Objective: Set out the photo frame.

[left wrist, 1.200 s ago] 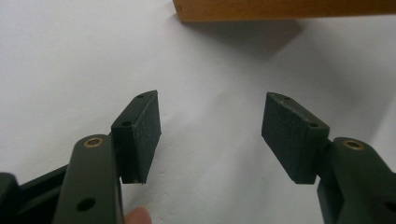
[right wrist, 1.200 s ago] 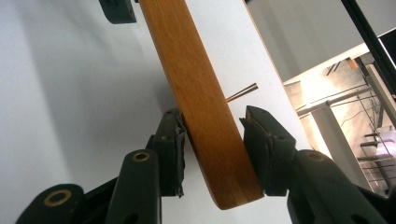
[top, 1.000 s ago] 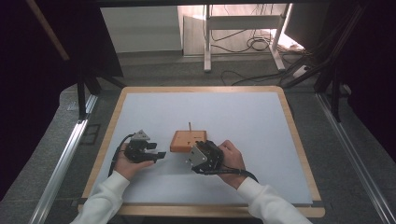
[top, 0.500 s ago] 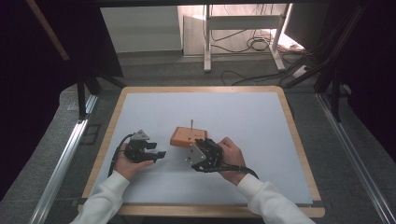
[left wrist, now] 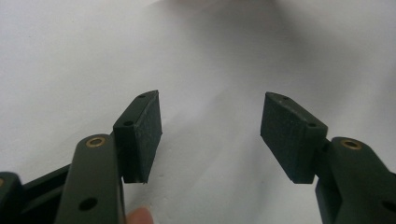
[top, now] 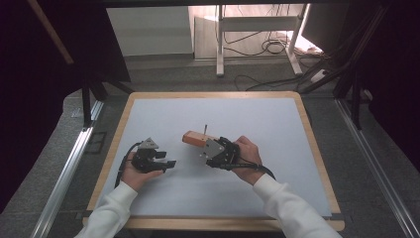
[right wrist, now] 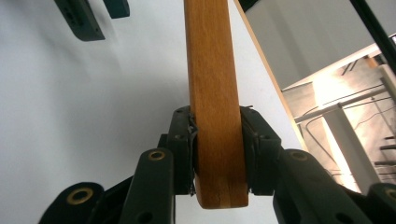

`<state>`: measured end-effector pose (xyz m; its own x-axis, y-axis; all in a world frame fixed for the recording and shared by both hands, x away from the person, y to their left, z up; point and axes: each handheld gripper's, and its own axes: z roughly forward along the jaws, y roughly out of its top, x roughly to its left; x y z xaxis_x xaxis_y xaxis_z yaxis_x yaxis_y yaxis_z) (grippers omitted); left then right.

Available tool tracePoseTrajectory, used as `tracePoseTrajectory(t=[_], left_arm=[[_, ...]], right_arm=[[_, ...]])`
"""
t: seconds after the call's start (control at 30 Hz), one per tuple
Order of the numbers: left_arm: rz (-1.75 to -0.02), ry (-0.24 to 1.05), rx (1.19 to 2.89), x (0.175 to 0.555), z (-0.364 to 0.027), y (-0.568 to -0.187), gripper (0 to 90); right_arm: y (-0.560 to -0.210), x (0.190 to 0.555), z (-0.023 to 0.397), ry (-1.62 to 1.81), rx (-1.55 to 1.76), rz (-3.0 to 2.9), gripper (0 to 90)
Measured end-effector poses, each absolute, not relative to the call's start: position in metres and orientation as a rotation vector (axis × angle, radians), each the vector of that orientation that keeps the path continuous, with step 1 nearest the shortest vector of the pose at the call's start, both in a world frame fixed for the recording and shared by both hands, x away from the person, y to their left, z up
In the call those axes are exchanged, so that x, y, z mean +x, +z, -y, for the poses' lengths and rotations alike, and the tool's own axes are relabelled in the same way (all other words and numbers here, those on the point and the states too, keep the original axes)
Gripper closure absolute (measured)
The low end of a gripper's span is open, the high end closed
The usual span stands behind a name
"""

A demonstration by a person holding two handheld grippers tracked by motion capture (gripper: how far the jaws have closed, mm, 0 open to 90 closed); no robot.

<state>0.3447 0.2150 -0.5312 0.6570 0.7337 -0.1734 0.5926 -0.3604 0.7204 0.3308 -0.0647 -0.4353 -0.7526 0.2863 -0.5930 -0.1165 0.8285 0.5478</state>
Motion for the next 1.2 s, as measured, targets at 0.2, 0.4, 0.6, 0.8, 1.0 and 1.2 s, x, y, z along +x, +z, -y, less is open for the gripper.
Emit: tracePoseTrajectory(t=[0.2, 0.4, 0.6, 0.8, 1.0, 1.2], left_arm=[[-1.023, 0.231, 2.079, 0.344, -0.215, -0.531, 38.6], [-1.030, 0.235, 2.067, 0.345, -0.216, -0.530, 38.9], [-1.030, 0.235, 2.065, 0.345, -0.215, -0.531, 39.0], [-1.030, 0.236, 2.058, 0.344, -0.215, -0.530, 39.0], [-1.027, 0.236, 2.067, 0.345, -0.215, -0.530, 38.9], [-1.030, 0.235, 2.065, 0.344, -0.215, -0.530, 39.0]], right_arm=[[-0.430, 0.337, 0.064, 0.751, 0.126, -2.326, 69.8], [-0.430, 0.338, 0.060, 0.748, 0.107, -2.328, 70.0], [-0.424, 0.336, 0.060, 0.768, 0.102, -2.354, 70.2], [-0.417, 0.327, 0.061, 0.811, 0.088, -2.388, 70.2], [-0.404, 0.312, 0.065, 0.844, 0.058, -2.437, 70.1], [-0.395, 0.300, 0.073, 0.886, 0.035, -2.489, 69.9]])
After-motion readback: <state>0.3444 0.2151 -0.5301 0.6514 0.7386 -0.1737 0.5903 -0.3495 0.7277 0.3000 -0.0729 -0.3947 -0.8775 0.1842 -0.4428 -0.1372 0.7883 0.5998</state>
